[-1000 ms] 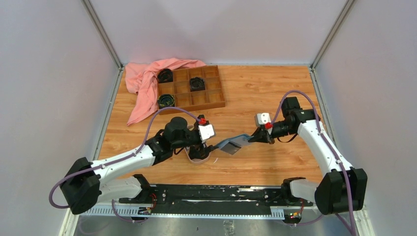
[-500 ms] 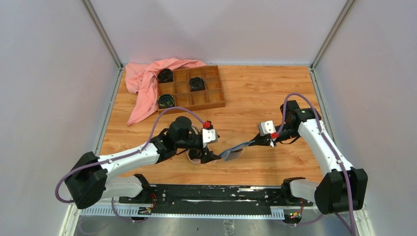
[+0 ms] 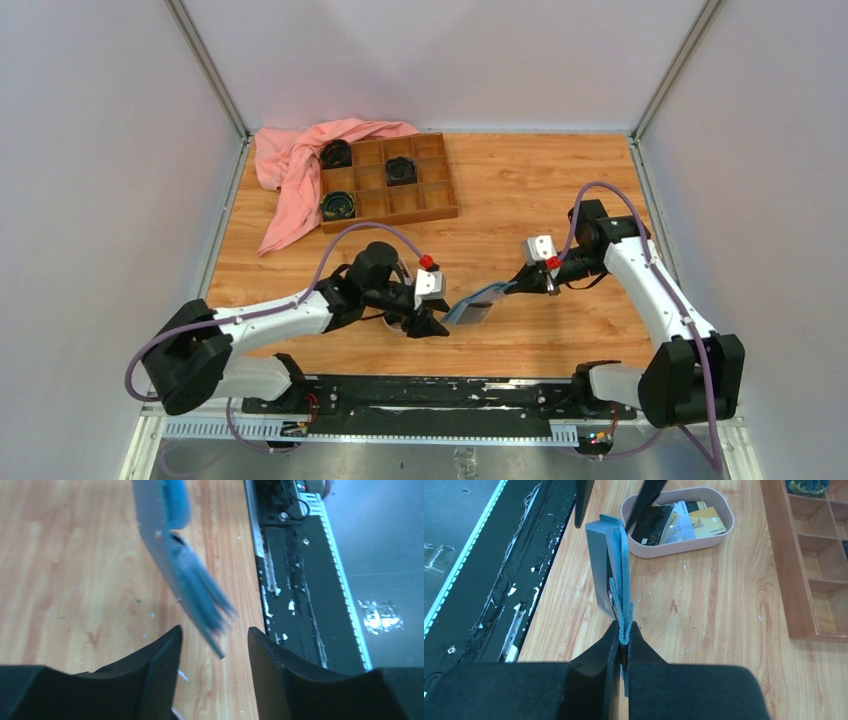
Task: Put the credit cards into the card holder
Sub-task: Close the card holder at the center of the board.
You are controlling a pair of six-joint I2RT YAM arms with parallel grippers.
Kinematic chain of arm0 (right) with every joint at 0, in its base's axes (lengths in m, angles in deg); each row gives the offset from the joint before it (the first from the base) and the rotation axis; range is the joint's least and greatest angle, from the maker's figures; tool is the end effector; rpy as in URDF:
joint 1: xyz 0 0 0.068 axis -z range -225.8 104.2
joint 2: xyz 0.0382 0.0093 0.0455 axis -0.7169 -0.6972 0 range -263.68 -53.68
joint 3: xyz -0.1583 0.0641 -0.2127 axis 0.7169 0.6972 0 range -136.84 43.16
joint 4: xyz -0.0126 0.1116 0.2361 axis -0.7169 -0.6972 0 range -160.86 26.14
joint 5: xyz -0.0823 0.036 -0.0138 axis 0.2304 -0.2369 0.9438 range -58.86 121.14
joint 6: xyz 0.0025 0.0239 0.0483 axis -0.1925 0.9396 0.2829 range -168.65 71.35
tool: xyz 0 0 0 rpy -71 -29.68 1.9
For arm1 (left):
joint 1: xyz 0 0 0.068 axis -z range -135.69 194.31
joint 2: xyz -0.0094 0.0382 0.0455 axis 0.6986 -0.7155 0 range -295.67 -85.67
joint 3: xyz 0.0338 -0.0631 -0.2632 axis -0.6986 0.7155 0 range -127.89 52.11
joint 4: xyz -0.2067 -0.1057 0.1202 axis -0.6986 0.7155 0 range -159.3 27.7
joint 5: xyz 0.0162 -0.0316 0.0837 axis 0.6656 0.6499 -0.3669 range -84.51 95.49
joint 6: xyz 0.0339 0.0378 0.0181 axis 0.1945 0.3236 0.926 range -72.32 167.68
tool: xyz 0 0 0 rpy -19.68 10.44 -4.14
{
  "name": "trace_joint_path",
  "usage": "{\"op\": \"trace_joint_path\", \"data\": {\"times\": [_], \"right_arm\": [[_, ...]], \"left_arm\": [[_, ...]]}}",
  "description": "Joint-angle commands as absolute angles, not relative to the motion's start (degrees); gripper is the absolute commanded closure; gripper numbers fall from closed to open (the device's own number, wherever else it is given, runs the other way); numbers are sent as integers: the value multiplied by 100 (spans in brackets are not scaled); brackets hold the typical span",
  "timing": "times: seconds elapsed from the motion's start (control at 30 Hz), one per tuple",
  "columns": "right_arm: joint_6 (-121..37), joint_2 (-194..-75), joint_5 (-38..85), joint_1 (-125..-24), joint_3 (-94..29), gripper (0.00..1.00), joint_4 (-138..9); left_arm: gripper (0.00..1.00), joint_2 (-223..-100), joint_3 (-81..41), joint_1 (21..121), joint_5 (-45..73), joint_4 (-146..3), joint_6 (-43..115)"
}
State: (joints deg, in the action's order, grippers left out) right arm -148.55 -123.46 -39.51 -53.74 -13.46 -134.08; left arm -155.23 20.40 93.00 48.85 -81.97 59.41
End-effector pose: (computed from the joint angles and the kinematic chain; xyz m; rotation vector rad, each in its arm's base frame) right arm 0.1844 0.0596 0.2787 -1.6780 1.1205 0.9091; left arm 0.1456 -0.2027 0.2153 1.4493 1.4815 -1.1620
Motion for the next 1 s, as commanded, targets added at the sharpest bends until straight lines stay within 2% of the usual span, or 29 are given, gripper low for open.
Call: {"op": "trace_joint_path", "data": {"times": [0.0, 0.1, 0.23, 0.37, 0.57, 0.87, 0.97], "right_arm": [[-13818, -12481, -4070, -5300, -1412, 100, -12964], [-13436, -12597, -3953, -5300, -1386, 100, -12825], [-12688, -12716, -3762, -5333, -1340, 100, -12419], [-11767, -12903, -3385, -5473, -1347, 100, -12142], [-11312, -13657, -3198, -5674, -1485, 100, -12369], [-10854, -15424, -2897, -5839, -2119, 100, -12975], [-10705, -15774, -2732, -5841, -2275, 96, -13070]], "left_arm": [[49, -16045, 1653, 9552, 5338, -8197, 5694], [55, -16327, 1422, 9718, 5366, -8197, 5695], [57, -16604, 1054, 9874, 5438, -8197, 5682], [51, -16928, 700, 9950, 5387, -8197, 5607], [43, -17636, 368, 9944, 4764, -8205, 5333], [43, -18727, -119, 9699, 3638, -8214, 3836], [43, -18889, -95, 9610, 3311, -8214, 3274]]}}
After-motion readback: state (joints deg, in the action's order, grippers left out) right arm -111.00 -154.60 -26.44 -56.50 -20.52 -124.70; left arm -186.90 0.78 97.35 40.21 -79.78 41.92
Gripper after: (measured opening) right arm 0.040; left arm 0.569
